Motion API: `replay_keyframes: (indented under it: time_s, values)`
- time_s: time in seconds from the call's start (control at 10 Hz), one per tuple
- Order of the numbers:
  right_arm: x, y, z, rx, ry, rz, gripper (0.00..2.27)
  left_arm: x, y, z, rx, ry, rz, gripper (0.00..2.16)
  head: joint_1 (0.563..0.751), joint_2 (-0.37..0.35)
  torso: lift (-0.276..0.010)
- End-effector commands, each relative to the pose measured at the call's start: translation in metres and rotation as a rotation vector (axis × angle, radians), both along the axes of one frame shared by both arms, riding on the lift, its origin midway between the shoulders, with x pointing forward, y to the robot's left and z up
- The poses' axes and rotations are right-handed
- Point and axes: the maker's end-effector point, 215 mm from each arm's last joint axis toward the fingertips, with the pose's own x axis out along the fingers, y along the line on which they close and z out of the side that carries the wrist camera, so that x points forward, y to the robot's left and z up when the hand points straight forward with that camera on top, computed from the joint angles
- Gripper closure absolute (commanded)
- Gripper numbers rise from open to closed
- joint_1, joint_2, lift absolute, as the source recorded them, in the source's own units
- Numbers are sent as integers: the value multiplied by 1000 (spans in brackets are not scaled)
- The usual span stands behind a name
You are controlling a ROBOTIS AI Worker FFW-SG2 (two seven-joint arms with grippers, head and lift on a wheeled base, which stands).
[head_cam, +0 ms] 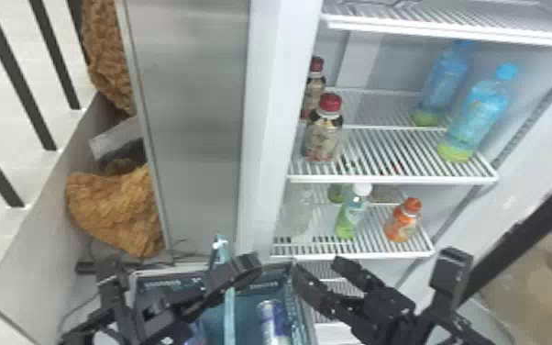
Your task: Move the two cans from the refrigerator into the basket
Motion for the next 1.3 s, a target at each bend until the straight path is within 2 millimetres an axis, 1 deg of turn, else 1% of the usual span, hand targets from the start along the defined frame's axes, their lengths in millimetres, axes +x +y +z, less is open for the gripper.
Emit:
replay_keyframes:
  time_s: [0.0,0.1,0.3,0.4,0.5,0.7,0.8,1.0,1.2]
  values:
    - [-5,-36,13,-26,-93,-88,144,1,2,-1,1,1,7,1190,695,-193,-31]
    - [-13,-62,20,-22,-143,-153,144,0,2,-2,-1,2,9,1191,695,-230,-31]
    - [-39,-128,40,-85,-244,-297,144,0,5,-4,0,9,17,1191,695,-310,-31]
    - [-54,-154,47,-124,-267,-348,144,-1,7,-5,-2,9,21,1191,695,-350,-31]
    - [-65,-171,53,-157,-289,-374,144,-1,9,-5,-2,10,27,1191,695,-350,-31]
    - [-86,-185,53,-192,-298,-376,144,0,11,-5,-2,8,33,1191,695,-350,-31]
    - [-94,-194,49,-192,-310,-390,144,-1,14,-7,-1,11,38,1191,695,-350,-31]
    - [-112,-200,45,-197,-312,-416,144,2,19,-5,3,5,53,1190,695,-350,-31]
    - [-130,-215,49,-221,-324,-466,144,3,23,-6,8,4,61,1190,695,-350,-31]
